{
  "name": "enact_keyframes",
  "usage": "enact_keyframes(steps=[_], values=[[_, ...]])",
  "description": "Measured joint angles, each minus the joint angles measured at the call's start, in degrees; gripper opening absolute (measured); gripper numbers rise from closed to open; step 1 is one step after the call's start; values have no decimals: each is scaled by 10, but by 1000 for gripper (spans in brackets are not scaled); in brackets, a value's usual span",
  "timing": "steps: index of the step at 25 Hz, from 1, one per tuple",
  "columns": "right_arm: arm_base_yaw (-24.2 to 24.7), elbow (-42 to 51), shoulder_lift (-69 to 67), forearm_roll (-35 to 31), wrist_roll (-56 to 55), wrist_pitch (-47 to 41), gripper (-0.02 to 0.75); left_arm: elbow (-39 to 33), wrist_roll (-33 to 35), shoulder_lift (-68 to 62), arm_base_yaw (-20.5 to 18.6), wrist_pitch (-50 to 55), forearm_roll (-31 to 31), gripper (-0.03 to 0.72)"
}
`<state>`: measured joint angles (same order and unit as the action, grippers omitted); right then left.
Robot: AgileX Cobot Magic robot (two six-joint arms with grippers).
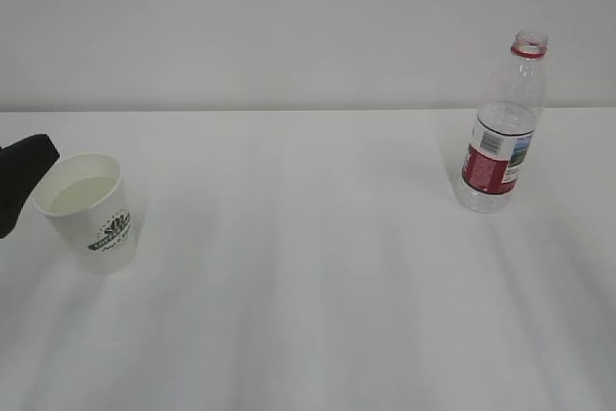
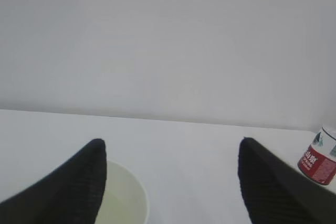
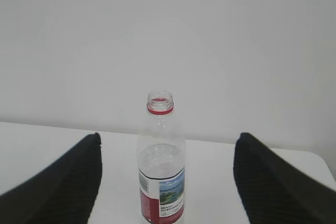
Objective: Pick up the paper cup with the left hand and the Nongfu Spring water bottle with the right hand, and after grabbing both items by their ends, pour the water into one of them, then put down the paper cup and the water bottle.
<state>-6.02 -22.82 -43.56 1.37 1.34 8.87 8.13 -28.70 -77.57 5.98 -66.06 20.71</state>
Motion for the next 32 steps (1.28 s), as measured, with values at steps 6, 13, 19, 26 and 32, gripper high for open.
enact_keyframes(steps=[6,13,19,26,32], values=[[0,-48,3,0,0,-43,588,0,-37,0,0,0,1,567],[0,-89,3,0,0,-89,588,14,-41,33,0,2,13,554],[0,-113,3,0,0,-125,588,83,-42,106,0,47,28,553],[0,-141,3,0,0,-149,588,148,-42,165,0,197,35,552],[0,-183,5,0,0,-210,588,172,-42,225,0,314,52,551]])
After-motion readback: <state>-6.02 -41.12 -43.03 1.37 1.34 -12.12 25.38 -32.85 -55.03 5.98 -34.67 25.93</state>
